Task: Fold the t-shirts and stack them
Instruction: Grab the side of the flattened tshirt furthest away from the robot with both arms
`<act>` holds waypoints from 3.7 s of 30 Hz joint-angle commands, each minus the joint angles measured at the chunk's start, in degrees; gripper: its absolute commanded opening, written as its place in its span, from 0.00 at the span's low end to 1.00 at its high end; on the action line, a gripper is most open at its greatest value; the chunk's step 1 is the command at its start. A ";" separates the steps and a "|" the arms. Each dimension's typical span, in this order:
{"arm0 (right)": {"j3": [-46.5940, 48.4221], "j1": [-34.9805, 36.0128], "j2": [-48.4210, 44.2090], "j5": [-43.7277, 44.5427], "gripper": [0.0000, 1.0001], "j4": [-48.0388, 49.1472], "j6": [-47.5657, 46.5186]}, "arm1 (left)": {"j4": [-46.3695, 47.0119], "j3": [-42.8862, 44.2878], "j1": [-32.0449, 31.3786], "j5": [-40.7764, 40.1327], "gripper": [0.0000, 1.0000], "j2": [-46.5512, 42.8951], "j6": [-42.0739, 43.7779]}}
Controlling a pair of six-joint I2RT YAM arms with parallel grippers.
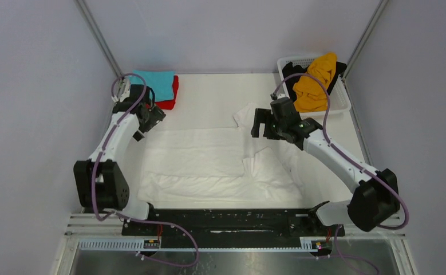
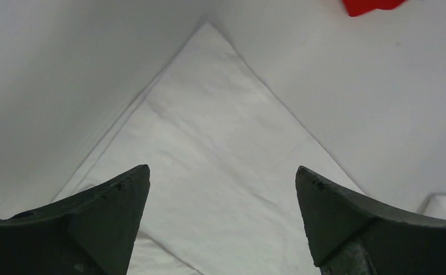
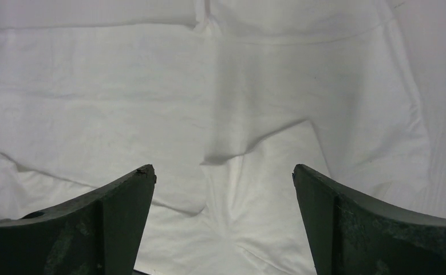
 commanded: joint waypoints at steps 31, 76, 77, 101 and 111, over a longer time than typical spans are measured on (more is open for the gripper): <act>41.70 -7.34 43.04 -4.01 0.98 0.68 -3.07 | -3.16 28.28 9.95 -4.60 0.62 41.90 -1.94; 80.48 -5.92 73.13 2.51 0.80 -21.58 0.73 | -3.17 20.58 9.78 1.86 0.00 31.32 -0.06; 80.11 -5.89 73.26 2.37 0.80 -21.88 0.99 | -3.14 20.89 9.78 1.98 0.00 31.48 0.32; 84.88 -5.68 76.28 10.37 0.33 -35.98 2.76 | -3.18 24.10 9.84 2.46 0.00 32.08 2.94; 82.27 -5.68 73.63 9.98 0.00 -31.15 -0.82 | -3.12 25.36 10.48 3.42 0.00 31.41 5.12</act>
